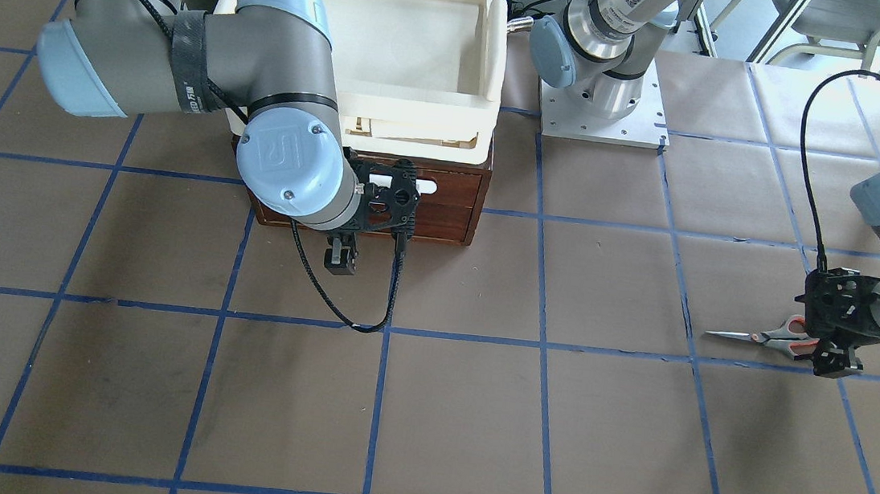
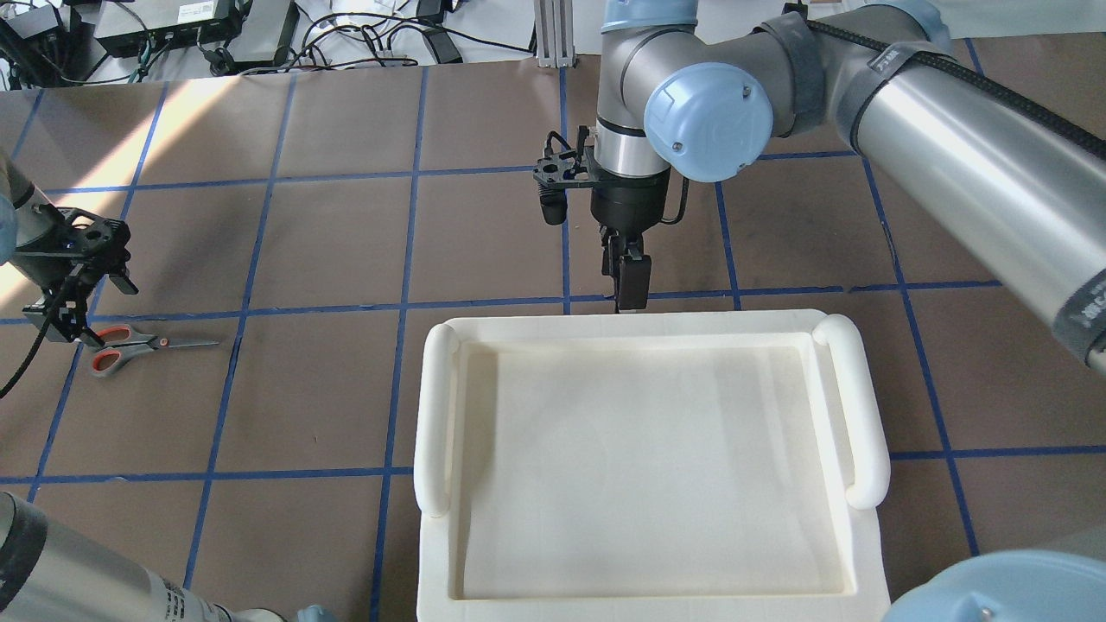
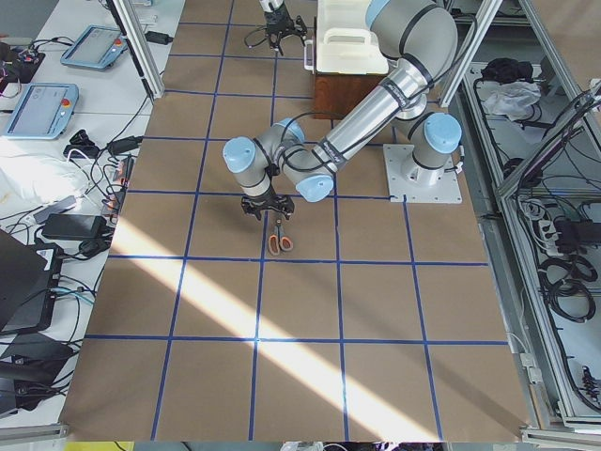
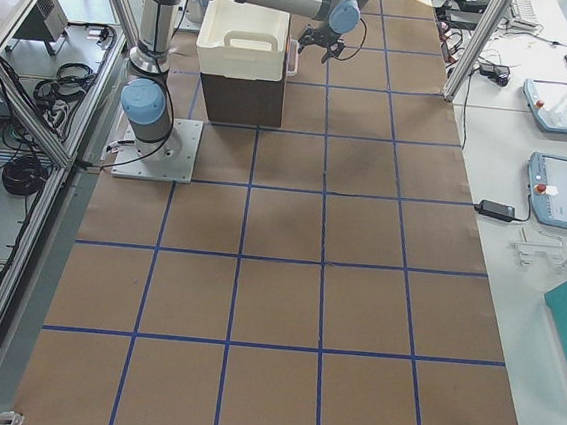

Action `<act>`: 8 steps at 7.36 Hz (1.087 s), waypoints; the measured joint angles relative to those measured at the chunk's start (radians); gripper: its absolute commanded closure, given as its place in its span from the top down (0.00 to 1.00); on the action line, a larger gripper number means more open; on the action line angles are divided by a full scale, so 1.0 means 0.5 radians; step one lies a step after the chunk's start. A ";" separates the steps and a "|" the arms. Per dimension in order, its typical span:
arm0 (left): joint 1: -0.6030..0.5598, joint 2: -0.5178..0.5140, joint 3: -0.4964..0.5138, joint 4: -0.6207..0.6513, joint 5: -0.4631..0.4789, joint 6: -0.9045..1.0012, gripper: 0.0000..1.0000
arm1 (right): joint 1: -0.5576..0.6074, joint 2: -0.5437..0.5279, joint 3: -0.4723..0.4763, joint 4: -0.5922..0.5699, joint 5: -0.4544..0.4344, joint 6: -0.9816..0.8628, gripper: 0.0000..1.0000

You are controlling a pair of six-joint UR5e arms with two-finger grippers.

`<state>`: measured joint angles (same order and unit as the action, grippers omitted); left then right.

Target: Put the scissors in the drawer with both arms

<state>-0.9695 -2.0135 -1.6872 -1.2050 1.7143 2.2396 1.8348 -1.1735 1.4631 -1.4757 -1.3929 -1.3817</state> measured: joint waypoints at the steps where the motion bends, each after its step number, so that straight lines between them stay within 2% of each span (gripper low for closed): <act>1: 0.004 -0.037 -0.008 0.004 -0.019 -0.032 0.96 | 0.018 0.019 -0.007 0.001 0.001 0.071 0.98; 3: 0.006 -0.081 -0.086 0.090 -0.029 -0.124 0.96 | 0.052 0.038 -0.009 0.002 -0.017 0.116 0.95; 5: 0.006 -0.089 -0.150 0.193 -0.026 -0.140 0.94 | 0.101 0.042 -0.008 0.004 -0.040 0.124 0.80; 6: 0.006 -0.090 -0.158 0.213 -0.024 -0.140 0.90 | 0.111 0.042 -0.006 0.008 -0.064 0.124 0.77; 7: 0.006 -0.091 -0.160 0.232 -0.022 -0.136 0.90 | 0.114 0.043 -0.005 0.021 -0.083 0.124 0.77; 8: 0.006 -0.094 -0.161 0.245 -0.021 -0.132 0.83 | 0.115 0.042 -0.005 0.048 -0.105 0.123 0.77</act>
<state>-0.9664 -2.0608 -1.7676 -1.0824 1.7039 2.1737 1.8921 -1.1524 1.4606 -1.4518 -1.4454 -1.3202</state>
